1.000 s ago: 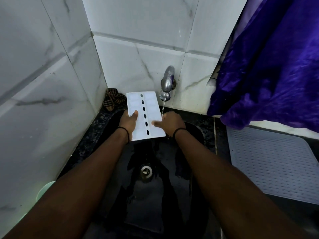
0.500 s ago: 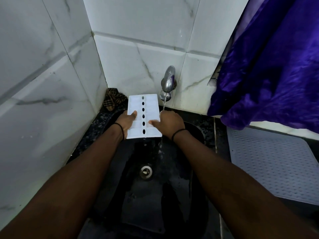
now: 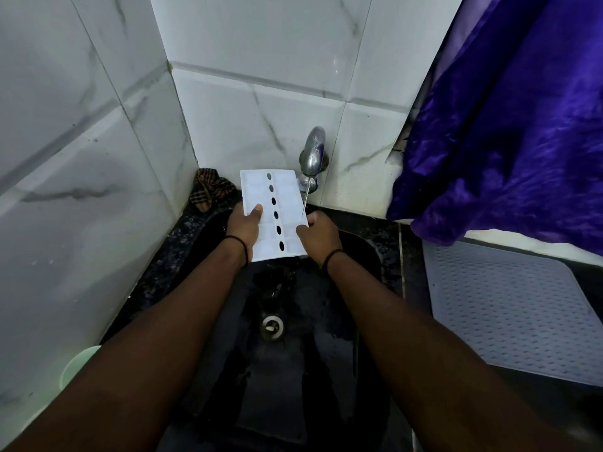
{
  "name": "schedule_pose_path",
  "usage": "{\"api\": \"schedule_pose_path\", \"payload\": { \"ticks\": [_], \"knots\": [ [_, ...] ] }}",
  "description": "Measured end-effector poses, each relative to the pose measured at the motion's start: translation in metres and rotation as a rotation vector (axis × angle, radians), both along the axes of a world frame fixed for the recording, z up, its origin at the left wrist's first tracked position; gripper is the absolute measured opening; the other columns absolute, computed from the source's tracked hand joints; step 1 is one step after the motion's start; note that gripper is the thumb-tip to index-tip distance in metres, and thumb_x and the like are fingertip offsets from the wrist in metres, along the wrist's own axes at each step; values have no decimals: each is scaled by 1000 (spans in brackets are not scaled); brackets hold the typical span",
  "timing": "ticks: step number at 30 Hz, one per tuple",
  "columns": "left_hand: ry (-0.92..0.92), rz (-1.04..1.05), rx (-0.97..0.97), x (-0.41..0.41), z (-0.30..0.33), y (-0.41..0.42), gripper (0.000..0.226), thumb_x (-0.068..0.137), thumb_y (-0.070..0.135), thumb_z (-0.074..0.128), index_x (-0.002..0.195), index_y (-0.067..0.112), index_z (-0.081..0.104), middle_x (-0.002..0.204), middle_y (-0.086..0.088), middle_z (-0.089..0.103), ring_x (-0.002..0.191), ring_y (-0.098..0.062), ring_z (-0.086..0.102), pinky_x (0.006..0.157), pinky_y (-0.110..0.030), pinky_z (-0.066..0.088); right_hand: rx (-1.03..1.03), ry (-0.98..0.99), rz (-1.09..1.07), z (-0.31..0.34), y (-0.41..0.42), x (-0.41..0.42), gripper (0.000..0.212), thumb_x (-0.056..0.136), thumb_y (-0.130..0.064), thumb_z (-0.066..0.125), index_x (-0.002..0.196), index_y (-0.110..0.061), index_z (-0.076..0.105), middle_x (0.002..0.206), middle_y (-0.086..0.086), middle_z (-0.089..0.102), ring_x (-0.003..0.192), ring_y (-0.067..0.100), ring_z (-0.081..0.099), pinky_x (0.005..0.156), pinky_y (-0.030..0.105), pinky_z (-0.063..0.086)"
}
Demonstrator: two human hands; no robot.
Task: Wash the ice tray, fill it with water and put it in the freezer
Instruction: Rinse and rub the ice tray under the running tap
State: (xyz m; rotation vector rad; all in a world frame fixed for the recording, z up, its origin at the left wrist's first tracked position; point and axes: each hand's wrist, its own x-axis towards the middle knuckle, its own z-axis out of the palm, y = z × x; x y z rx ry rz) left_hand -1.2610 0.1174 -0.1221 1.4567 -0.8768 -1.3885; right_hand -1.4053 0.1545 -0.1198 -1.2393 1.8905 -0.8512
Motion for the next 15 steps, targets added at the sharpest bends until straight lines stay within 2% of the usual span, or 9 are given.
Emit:
{"api": "schedule_pose_path", "payload": {
  "ticks": [2, 4, 8, 10, 12, 13, 15],
  "knots": [
    [6, 29, -33, -3, -1, 3, 34, 99, 17, 49, 131, 7, 49, 125, -14, 59, 98, -27, 60, 82, -39, 51, 95, -388, -132, 0, 7, 7, 1, 90, -10, 54, 89, -9, 54, 85, 7, 61, 67, 22, 61, 48, 30, 52],
    [-24, 33, -73, -4, -4, 7, 34, 99, 16, 48, 131, 6, 49, 125, -15, 59, 99, -27, 59, 81, -36, 49, 211, -632, -211, -2, 13, 7, 6, 91, -10, 51, 91, -10, 57, 81, 8, 62, 60, 21, 59, 41, 23, 48],
    [-53, 57, -141, -8, -11, 21, 32, 98, 14, 47, 129, 6, 49, 125, -15, 59, 108, -31, 59, 91, -43, 51, 386, -718, -294, -6, 21, 4, 8, 88, -17, 52, 84, -16, 59, 76, 2, 62, 62, 17, 57, 51, 23, 42],
    [-25, 76, -166, -10, -13, 26, 31, 99, 13, 47, 129, 5, 48, 125, -16, 59, 109, -31, 59, 94, -47, 50, 396, -701, -311, -6, 23, 4, 9, 87, -15, 53, 80, -16, 58, 75, 1, 60, 59, 16, 57, 50, 22, 39],
    [2, 97, -182, -12, -13, 29, 30, 99, 12, 46, 129, 6, 48, 125, -16, 59, 107, -28, 59, 93, -45, 50, 337, -741, -323, -6, 22, 7, 11, 87, -7, 55, 78, -11, 60, 73, 5, 61, 47, 16, 59, 42, 18, 40],
    [16, 113, -186, -13, -13, 30, 30, 99, 12, 46, 128, 6, 48, 125, -15, 59, 105, -27, 60, 92, -44, 51, 290, -782, -323, -5, 22, 9, 11, 87, -2, 55, 80, -6, 62, 77, 10, 63, 48, 19, 60, 42, 20, 44],
    [29, 145, -194, -16, -10, 30, 31, 99, 13, 46, 129, 7, 47, 125, -13, 59, 103, -23, 60, 88, -38, 51, 199, -812, -321, -3, 19, 14, 16, 85, 7, 54, 96, 8, 66, 89, 19, 64, 59, 27, 60, 53, 28, 52]
  ]
}}
